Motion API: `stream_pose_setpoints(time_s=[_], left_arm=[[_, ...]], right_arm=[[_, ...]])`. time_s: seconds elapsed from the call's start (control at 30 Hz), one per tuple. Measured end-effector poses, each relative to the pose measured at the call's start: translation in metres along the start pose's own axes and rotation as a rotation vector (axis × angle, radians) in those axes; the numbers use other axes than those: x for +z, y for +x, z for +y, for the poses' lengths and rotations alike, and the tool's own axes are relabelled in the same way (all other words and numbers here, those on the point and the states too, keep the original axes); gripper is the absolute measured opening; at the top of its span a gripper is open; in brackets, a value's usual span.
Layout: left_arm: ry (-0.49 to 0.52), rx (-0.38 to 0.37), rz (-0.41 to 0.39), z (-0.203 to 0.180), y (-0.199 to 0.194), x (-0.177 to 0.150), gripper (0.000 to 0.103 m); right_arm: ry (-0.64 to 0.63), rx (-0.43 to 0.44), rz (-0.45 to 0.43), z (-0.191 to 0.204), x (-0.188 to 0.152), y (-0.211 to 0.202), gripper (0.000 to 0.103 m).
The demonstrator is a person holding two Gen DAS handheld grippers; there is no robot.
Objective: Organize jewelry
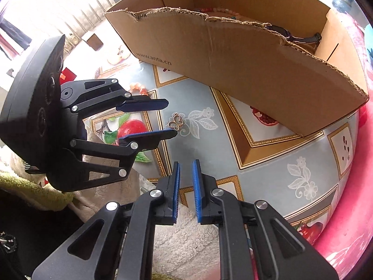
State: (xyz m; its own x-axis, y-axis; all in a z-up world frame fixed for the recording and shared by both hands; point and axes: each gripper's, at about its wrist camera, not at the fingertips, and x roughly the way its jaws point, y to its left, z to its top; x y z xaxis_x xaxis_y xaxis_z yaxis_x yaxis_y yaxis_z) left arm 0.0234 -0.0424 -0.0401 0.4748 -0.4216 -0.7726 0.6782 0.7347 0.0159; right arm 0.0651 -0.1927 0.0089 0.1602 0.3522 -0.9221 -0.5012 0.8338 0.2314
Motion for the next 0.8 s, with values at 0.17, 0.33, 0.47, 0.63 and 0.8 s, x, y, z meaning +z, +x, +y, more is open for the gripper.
stream_pose_setpoints(time_s=[0.17,0.33,0.47,0.63,0.8], left_arm=[[0.039,-0.003,0.041,-0.002,0.006,0.003,0.032],[0.054,-0.027,0.045,0.000,0.011,0.008,0.032],[0.075,-0.043,0.057,0.001,0.014,0.010,0.032],[0.107,-0.070,0.077,0.001,0.018,0.013,0.027],[0.139,-0.086,0.100,0.001,0.021,0.017,0.026]], right_arm=[[-0.015,0.033,-0.026,-0.005,-0.002,-0.009,0.012],[-0.016,0.043,-0.023,-0.008,-0.004,-0.010,0.012],[-0.015,0.045,-0.019,-0.009,-0.001,-0.008,0.012],[-0.014,0.048,-0.014,-0.008,0.002,-0.002,0.012],[-0.012,0.055,-0.012,-0.010,0.001,0.000,0.012]])
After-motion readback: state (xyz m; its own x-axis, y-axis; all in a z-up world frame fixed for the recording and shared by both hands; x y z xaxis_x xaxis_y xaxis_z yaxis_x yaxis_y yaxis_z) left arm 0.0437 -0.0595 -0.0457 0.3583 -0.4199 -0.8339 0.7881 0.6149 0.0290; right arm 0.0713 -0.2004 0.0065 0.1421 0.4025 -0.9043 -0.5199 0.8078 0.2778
